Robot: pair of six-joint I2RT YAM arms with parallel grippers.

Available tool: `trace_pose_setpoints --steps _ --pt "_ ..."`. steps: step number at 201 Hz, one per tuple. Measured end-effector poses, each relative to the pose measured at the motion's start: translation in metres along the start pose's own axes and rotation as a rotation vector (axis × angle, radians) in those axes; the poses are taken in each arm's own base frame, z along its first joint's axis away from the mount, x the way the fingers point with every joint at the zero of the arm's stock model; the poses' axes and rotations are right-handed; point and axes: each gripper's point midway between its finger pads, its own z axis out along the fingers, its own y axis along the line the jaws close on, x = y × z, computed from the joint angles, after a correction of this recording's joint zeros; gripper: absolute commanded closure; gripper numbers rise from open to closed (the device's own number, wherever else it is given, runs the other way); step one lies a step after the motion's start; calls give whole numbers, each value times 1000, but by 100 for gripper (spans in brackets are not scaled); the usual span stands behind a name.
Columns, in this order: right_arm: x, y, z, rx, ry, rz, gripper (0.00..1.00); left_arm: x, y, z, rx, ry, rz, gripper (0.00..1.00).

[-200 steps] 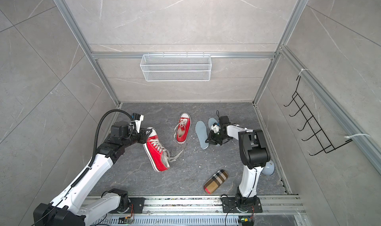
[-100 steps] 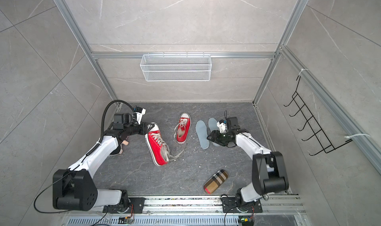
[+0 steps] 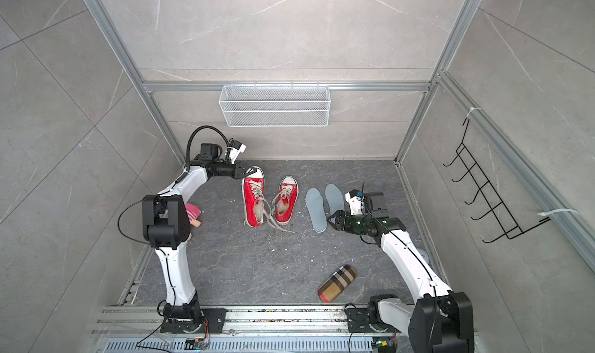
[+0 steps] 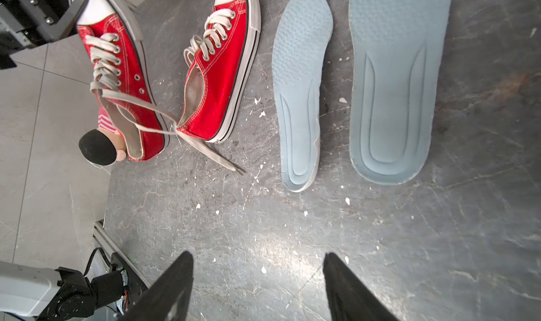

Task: Remove the insole from the shoe
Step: Place the shoe at the center of the board.

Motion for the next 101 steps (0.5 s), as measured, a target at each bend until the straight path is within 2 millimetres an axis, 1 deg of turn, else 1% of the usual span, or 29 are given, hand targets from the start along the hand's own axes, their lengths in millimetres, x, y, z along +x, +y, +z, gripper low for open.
trace_pose_setpoints --steps 42,63,84,88,94,101 --pt "7 -3 0 9 26 8 28 10 35 27 29 33 -61 100" --pt "9 -4 0 14 32 9 28 17 50 38 34 44 -103 94" --pt "12 -4 0 17 42 8 28 21 61 46 40 63 -150 84" --pt "12 -5 0 18 44 8 28 21 63 47 40 65 -156 80" --pt "12 -5 0 19 45 6 28 23 65 49 41 72 -170 71" --pt "13 -5 0 22 47 5 28 24 67 50 41 77 -182 64"
